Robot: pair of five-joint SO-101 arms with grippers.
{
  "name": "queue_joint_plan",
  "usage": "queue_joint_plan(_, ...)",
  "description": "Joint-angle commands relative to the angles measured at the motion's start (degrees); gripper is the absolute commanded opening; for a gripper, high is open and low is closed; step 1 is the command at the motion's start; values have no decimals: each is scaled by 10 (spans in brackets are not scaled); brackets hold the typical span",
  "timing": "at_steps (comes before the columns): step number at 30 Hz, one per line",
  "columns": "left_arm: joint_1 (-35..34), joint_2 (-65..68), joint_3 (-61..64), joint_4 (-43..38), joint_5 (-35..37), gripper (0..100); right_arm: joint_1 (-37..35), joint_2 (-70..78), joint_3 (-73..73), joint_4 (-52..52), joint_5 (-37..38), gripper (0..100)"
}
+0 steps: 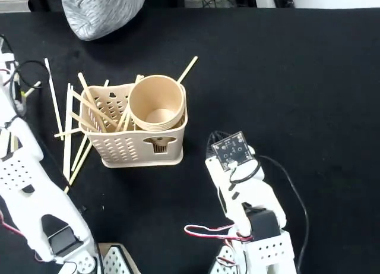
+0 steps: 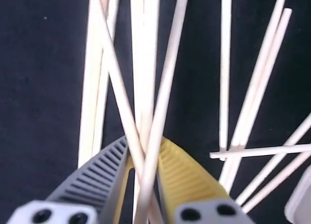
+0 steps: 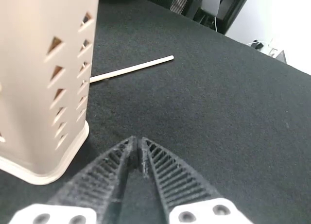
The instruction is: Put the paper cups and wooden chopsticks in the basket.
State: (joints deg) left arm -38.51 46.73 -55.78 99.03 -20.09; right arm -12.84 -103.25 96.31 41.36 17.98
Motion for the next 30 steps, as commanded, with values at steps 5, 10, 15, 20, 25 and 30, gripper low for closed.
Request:
queue_joint_plan(5, 22, -41, -27, 17, 43, 29, 8, -51, -4, -2, 5, 16)
queue_joint_plan(10, 15, -84, -16, 18, 73, 29, 8, -51, -4, -2, 5, 16)
queue_joint_plan(15, 18, -218, 54, 18, 97, 30, 8, -51, -4, -2, 5, 16)
queue_joint_plan(20, 48, -383, 154, 9, 103, 30, 8, -51, -4, -2, 5, 16)
queue_joint_plan(25, 73, -519, 318, -87, 104, 30, 8, -51, -4, -2, 5, 16)
queue_joint_plan(30, 84, -634, 527, -241, 104, 30, 8, -51, -4, -2, 5, 16)
